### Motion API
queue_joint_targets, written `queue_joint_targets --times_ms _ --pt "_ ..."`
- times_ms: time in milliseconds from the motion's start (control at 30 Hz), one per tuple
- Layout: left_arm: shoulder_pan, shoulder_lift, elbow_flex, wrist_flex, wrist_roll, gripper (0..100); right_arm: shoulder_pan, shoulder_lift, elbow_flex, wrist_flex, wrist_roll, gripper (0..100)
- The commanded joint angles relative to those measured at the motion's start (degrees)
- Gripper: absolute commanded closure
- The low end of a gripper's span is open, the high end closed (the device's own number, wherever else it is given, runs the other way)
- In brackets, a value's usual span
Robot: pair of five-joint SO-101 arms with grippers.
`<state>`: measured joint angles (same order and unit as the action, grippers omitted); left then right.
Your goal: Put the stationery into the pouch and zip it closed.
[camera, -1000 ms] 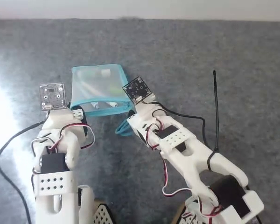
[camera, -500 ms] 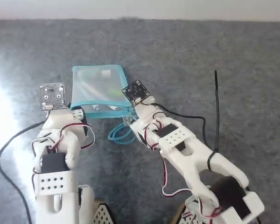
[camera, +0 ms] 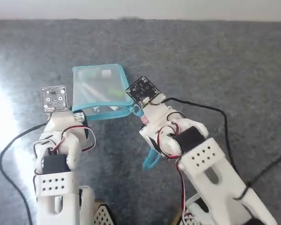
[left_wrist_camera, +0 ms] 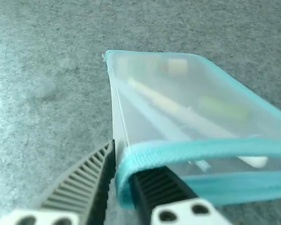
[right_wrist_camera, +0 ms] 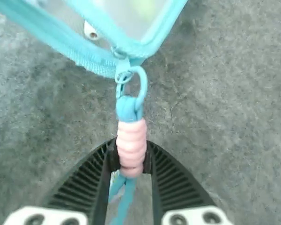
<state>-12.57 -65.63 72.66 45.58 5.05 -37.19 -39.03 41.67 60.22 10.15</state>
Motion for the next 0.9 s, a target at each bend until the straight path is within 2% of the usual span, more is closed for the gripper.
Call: queue_joint_targets --times_ms 0,200,333,667,867 --pt "-0.18 -0.79 0.31 -3.60 0.09 99 0.66 -3.38 -5.71 3.65 0.88 99.1" --pt "0.09 -0.79 1.10 -4.48 0.00 99 0.31 -3.38 -7.47 4.62 0.88 99.1" --pt "4.57 -0.53 1.71 -4.04 -2.29 99 -0.22 -3.56 -9.32 7.25 0.88 99.1" --pt "15.03 -0.35 3.03 -2.37 -2.73 99 -12.44 -4.00 -17.32 16.40 2.81 99.1" --pt "19.60 -0.35 4.62 -2.37 -2.37 99 -18.33 -4.09 -21.01 18.51 3.69 99.1"
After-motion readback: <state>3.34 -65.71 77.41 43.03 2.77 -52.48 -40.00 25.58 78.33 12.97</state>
